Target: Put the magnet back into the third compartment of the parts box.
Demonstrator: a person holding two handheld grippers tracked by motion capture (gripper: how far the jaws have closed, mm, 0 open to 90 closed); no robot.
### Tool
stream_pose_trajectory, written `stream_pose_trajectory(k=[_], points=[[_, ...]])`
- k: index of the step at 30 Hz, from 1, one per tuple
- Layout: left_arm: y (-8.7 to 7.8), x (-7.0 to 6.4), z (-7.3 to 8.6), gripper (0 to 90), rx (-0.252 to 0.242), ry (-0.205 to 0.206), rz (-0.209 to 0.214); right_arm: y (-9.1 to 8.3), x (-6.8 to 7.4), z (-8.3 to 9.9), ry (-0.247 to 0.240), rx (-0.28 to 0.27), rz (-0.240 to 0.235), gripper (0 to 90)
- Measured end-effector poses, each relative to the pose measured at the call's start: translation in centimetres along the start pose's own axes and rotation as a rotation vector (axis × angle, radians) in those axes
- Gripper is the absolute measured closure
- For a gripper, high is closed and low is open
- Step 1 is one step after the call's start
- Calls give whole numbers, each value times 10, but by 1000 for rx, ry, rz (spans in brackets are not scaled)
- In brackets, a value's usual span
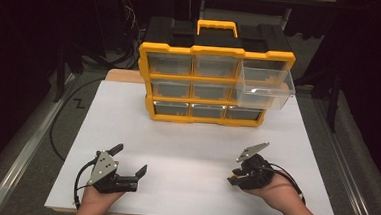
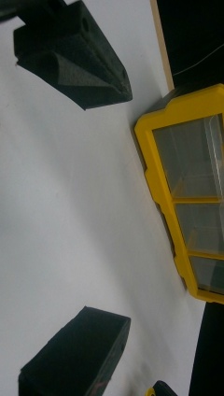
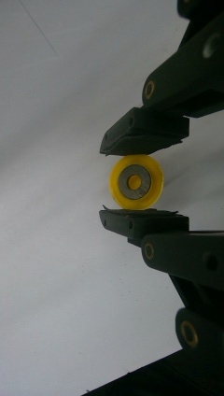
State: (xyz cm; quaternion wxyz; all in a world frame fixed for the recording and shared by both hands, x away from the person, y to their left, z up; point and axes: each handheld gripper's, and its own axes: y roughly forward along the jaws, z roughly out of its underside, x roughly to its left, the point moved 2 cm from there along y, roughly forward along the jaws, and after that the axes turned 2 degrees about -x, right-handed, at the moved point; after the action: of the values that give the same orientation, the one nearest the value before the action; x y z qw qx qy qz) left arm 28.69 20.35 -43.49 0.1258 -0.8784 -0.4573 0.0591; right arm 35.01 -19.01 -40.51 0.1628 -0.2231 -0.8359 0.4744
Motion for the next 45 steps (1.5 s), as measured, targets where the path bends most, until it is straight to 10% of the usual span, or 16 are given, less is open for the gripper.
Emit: stream_pose_trajectory(k=[45], points=[[0,0,0,1,-14,-1,3,-39,-7,-23,-69,102,-23,649]])
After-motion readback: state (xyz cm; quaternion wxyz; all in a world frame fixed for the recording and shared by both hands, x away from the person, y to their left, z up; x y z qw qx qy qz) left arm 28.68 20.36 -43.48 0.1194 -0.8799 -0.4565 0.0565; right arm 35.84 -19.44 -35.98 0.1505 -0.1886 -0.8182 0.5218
